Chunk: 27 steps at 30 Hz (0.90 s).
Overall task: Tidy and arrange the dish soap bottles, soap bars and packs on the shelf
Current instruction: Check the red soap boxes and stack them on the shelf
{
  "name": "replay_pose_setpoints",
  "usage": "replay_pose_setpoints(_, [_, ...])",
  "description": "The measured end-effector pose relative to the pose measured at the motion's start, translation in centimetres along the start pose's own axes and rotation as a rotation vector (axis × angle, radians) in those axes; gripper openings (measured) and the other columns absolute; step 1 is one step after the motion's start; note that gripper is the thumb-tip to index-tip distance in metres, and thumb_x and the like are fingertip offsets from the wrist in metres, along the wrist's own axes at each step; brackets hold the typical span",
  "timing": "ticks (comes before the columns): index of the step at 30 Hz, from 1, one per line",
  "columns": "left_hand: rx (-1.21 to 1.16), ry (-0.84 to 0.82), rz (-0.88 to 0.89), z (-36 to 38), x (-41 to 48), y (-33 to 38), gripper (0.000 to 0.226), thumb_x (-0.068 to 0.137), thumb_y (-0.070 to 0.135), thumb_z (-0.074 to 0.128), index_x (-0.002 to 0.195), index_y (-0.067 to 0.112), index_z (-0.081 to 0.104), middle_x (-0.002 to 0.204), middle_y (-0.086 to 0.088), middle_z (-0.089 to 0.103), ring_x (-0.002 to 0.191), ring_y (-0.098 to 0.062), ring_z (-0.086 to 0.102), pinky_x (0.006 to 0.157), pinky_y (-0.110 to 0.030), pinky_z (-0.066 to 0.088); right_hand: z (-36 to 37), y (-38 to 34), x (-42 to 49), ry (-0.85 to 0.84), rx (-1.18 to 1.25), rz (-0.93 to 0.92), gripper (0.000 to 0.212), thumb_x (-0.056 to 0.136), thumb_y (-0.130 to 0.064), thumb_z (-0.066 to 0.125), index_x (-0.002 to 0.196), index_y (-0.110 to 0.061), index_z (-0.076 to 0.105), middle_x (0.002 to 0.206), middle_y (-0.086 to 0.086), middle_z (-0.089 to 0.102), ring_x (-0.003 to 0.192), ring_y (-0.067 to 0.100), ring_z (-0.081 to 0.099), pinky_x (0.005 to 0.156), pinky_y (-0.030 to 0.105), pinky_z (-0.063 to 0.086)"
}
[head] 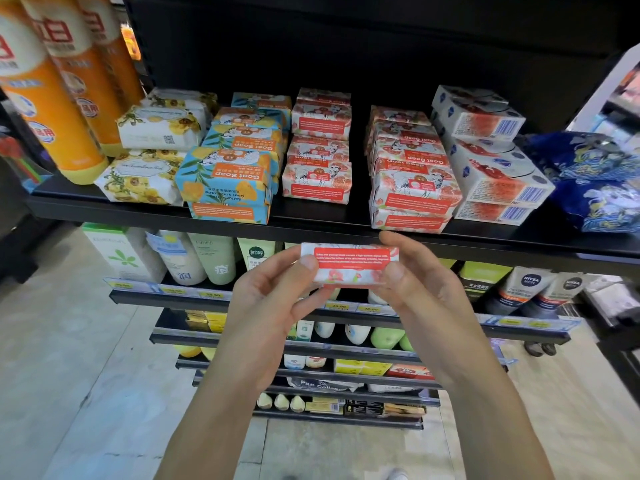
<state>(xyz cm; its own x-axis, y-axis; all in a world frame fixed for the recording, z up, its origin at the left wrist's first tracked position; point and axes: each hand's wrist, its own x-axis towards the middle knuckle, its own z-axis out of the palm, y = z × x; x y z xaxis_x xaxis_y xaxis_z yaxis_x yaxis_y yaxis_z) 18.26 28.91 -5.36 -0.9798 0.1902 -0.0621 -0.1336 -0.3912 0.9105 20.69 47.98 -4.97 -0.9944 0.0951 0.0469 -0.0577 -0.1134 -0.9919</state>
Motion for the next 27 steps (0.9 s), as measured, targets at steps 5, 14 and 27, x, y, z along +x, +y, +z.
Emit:
replay_pose_setpoints(5, [0.015,0.004,0.009,-0.1,0.12,-0.06,0.053,0.084,0.029,0.067,0.13,0.003,0.063,0.117,-0.014,0.075,0.112,-0.026,0.072,0.101,-0.041,0.056,0.48,-0.09,-0.13,0.055,-0.006,0.079,0.094,0.056,-0.073,0.085,0.127,-0.014,0.066,0.118,0.005,0.074,0.109,0.021,0.072,0.091,0.03,0.058])
replay_pose_setpoints(14, [0.037,0.011,-0.01,-0.19,0.16,-0.2,0.048,0.088,0.026,0.074,0.133,0.012,0.064,0.117,-0.013,0.074,0.113,-0.024,0.071,0.105,-0.044,0.053,0.36,0.1,-0.05,0.064,0.013,0.096,0.086,0.059,-0.064,0.089,0.123,-0.01,0.07,0.117,0.01,0.075,0.108,0.025,0.073,0.092,0.029,0.058])
replay_pose_setpoints(27, [0.017,0.001,-0.023,-0.18,0.28,-0.31,0.065,0.079,0.046,0.076,0.139,0.024,0.061,0.129,-0.002,0.071,0.124,-0.019,0.065,0.107,-0.044,0.047,-0.11,0.02,-0.46,0.051,0.032,-0.095,0.052,0.065,-0.019,0.08,0.115,-0.03,0.072,0.11,-0.007,0.076,0.106,0.016,0.071,0.087,0.028,0.058])
